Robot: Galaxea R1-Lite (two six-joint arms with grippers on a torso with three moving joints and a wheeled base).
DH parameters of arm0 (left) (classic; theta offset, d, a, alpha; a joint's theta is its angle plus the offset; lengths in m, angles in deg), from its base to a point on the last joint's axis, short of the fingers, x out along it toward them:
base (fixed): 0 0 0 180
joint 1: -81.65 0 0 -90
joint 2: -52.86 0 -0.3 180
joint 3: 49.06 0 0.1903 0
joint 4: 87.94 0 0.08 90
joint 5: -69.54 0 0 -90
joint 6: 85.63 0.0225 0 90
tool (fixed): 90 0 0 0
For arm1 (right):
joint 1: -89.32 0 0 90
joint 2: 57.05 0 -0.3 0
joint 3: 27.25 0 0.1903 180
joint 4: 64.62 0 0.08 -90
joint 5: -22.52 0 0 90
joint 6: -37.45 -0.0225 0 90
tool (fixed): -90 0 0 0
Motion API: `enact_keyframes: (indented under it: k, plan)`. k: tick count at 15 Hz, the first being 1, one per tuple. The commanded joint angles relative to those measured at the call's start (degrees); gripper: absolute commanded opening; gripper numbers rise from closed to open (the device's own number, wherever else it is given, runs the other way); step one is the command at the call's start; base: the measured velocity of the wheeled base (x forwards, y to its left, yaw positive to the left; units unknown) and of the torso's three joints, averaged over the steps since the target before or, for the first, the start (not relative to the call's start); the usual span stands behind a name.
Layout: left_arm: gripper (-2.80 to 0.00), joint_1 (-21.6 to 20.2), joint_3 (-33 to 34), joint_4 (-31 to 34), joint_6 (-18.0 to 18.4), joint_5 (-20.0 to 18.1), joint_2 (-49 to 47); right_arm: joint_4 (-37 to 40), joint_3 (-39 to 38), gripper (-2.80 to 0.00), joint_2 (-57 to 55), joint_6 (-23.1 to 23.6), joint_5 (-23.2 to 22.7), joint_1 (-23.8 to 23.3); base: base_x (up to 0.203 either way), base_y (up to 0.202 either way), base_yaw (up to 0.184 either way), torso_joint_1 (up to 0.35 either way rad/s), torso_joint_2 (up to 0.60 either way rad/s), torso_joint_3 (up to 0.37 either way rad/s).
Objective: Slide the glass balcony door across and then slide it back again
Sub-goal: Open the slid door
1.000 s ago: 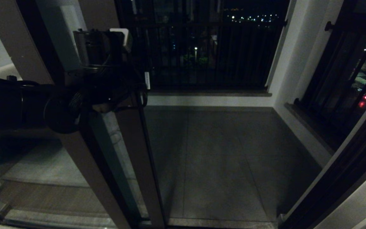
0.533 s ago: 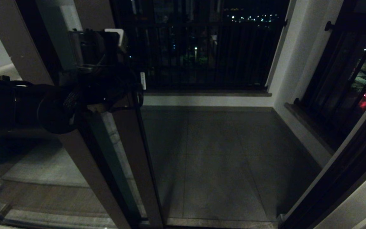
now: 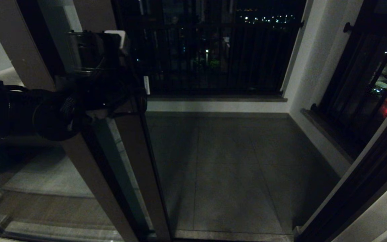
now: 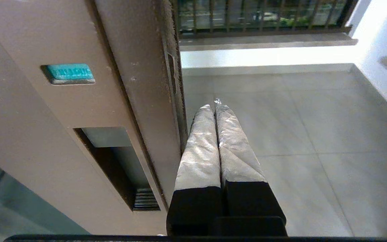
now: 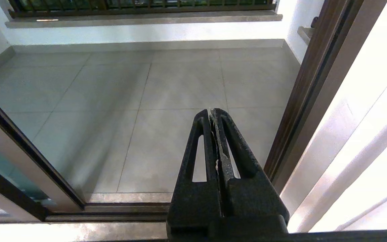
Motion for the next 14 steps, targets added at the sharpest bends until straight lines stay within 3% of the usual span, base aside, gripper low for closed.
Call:
enact_keyframes:
  k: [1, 14]
  plan:
    - [-2.80, -0.50, 1.09, -0.15, 0.00, 0.13, 0.79, 0.02, -0.01, -2.80, -0.07, 0.03, 0.02, 0.01, 0.000, 0.000, 0.000, 0.000, 0.00, 0.000]
    - [-2.80, -3.91, 2.21, -0.15, 0.00, -0.83, 1.50, 0.02, -0.01, -2.80, -0.07, 0.03, 0.02, 0.01, 0.000, 0.000, 0.000, 0.000, 0.00, 0.000]
